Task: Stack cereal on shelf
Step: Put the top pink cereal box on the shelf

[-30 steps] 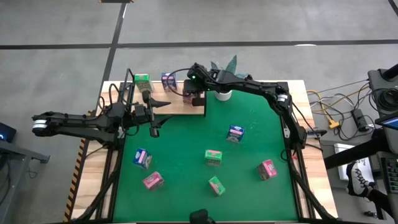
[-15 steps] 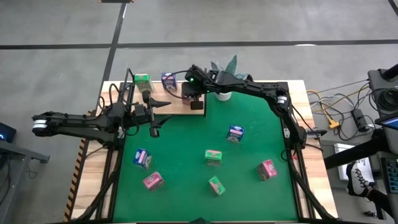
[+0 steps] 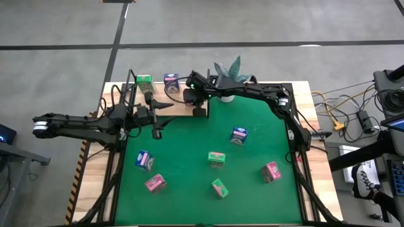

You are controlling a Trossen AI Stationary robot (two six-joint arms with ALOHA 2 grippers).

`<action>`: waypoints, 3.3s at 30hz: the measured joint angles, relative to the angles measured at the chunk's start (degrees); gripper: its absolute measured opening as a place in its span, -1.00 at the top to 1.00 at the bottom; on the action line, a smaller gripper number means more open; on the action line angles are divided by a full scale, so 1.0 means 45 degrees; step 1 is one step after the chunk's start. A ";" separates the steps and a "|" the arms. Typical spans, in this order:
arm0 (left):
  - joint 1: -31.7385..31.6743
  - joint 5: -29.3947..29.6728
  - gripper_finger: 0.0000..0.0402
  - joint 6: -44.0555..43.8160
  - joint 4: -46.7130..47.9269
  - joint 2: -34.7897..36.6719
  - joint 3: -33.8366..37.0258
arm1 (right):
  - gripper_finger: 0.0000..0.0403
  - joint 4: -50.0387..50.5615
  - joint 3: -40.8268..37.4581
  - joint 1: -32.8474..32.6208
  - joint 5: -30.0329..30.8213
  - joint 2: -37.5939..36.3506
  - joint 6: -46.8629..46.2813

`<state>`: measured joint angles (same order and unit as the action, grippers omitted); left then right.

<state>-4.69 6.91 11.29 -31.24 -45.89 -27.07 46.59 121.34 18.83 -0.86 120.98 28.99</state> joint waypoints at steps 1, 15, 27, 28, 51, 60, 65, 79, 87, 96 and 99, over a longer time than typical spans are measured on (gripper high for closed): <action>0.0000 0.0000 -0.06 0.0000 0.0000 0.0002 0.0000 | 0.94 0.0000 -0.0009 0.0004 0.0141 0.0055 0.0037; 0.0000 -0.0007 -0.06 -0.0189 0.0141 0.0000 0.0000 | 0.94 -0.0084 -0.0015 -0.0024 0.1529 0.0551 0.0451; -0.0005 -0.0007 -0.06 -0.0194 0.1634 -0.0011 0.0000 | 0.94 0.1109 -0.0010 -0.0258 0.1527 -0.0317 0.0338; -0.0005 0.0012 -0.05 -0.0189 0.1849 -0.0040 0.0000 | 0.94 0.1255 -0.0010 -0.0258 0.1526 -0.0382 0.0342; -0.0170 0.1489 0.93 0.0291 0.6018 -0.1088 -0.1530 | 0.94 -0.1121 0.0000 0.0600 0.0080 -0.0335 -0.0401; -0.0170 0.1493 0.97 0.0288 0.5992 -0.1067 -0.1530 | 0.94 -0.1255 -0.0063 0.0621 0.0117 0.0197 -0.0293; -0.0170 0.1500 0.99 0.0290 0.5938 -0.1060 -0.1530 | 0.94 -0.1345 -0.0073 0.0645 0.0868 0.0284 0.0154; -0.0170 0.1717 0.99 0.0282 0.5385 -0.1054 -0.1530 | 0.94 -0.1912 -0.0117 0.0815 0.2378 0.0333 0.1003; -0.0170 0.1717 0.99 0.0282 0.5294 -0.1054 -0.1530 | 0.94 -0.2128 -0.0137 0.0954 0.2321 0.0239 0.1494; -0.0170 0.1712 0.99 0.0282 0.5325 -0.1049 -0.1530 | 0.94 -0.0843 0.0507 0.0364 0.2093 -0.0231 0.0882; -0.0170 0.1707 0.99 0.0277 0.5334 -0.1049 -0.1530 | 0.94 -0.0139 0.0499 0.0093 0.2086 -0.0222 0.0850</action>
<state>-5.45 14.59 12.53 -7.24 -50.61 -33.95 45.96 123.58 19.25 8.53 119.98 32.82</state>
